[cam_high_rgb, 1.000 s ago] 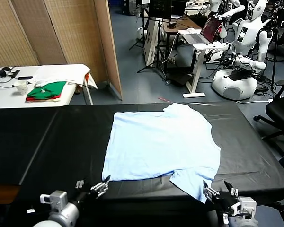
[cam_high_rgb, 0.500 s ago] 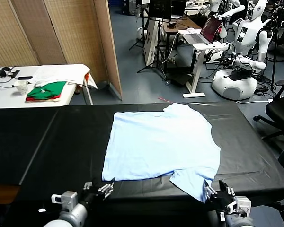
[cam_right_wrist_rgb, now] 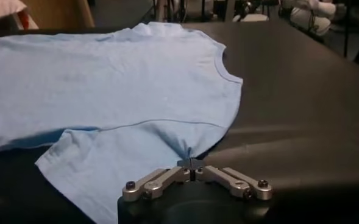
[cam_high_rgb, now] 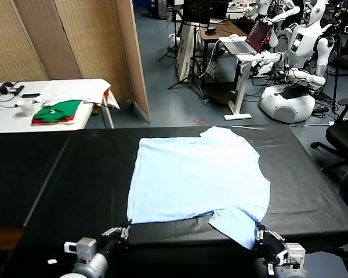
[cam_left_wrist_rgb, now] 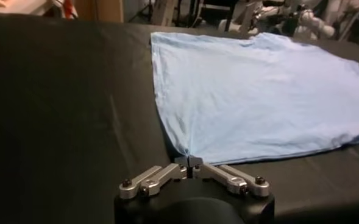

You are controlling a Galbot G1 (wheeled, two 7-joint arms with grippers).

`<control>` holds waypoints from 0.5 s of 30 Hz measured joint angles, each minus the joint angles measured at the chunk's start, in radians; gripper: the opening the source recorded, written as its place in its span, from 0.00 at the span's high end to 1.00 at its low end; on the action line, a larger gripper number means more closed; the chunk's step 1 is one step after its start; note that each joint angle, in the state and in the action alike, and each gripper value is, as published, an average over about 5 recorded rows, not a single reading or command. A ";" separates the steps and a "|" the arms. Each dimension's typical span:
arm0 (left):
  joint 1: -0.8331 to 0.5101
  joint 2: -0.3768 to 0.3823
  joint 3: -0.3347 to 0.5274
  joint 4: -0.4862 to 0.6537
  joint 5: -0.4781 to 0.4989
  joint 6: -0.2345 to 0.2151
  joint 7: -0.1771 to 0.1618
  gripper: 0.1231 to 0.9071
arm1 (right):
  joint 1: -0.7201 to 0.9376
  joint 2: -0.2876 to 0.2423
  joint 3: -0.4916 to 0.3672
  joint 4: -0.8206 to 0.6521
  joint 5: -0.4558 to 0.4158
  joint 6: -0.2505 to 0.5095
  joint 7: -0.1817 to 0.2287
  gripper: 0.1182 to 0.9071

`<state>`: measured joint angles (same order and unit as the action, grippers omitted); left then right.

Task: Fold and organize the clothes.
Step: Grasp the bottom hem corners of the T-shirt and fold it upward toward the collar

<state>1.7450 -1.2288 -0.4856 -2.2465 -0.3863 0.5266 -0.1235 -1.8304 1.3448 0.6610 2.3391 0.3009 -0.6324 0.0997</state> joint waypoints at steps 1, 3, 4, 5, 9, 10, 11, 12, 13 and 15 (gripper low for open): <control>0.016 0.001 -0.006 -0.011 0.008 -0.005 -0.003 0.96 | -0.008 -0.001 -0.001 0.010 0.000 -0.003 0.002 0.97; 0.048 0.002 -0.019 -0.033 0.021 -0.017 -0.007 0.96 | -0.021 -0.003 -0.005 0.026 0.001 -0.005 0.003 0.97; 0.064 0.003 -0.026 -0.044 0.025 -0.023 -0.008 0.96 | -0.025 -0.004 -0.006 0.032 0.001 -0.005 0.002 0.97; 0.080 0.003 -0.033 -0.054 0.029 -0.029 -0.009 0.96 | -0.027 -0.005 -0.007 0.036 0.002 -0.004 0.001 0.97; 0.135 0.001 -0.056 -0.094 0.040 -0.045 -0.011 0.96 | -0.024 -0.008 -0.004 0.042 0.016 0.021 -0.017 0.97; 0.143 0.000 -0.060 -0.103 0.041 -0.048 -0.012 0.96 | -0.020 -0.010 -0.002 0.042 0.021 0.035 -0.025 0.97; 0.149 -0.002 -0.062 -0.109 0.042 -0.052 -0.012 0.96 | -0.015 -0.011 0.001 0.041 0.026 0.052 -0.034 0.97; 0.151 -0.005 -0.063 -0.113 0.043 -0.057 -0.012 0.96 | -0.009 -0.014 0.004 0.039 0.031 0.070 -0.042 0.97; 0.152 -0.008 -0.063 -0.116 0.043 -0.065 -0.011 0.96 | 0.000 -0.016 0.006 0.036 0.034 0.088 -0.049 0.97; 0.147 -0.017 -0.059 -0.115 0.043 -0.086 -0.006 0.96 | 0.021 -0.023 0.010 0.024 0.038 0.120 -0.059 0.97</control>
<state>1.8920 -1.2458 -0.5451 -2.3613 -0.3430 0.4410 -0.1294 -1.8096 1.3217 0.6707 2.3628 0.3386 -0.5127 0.0410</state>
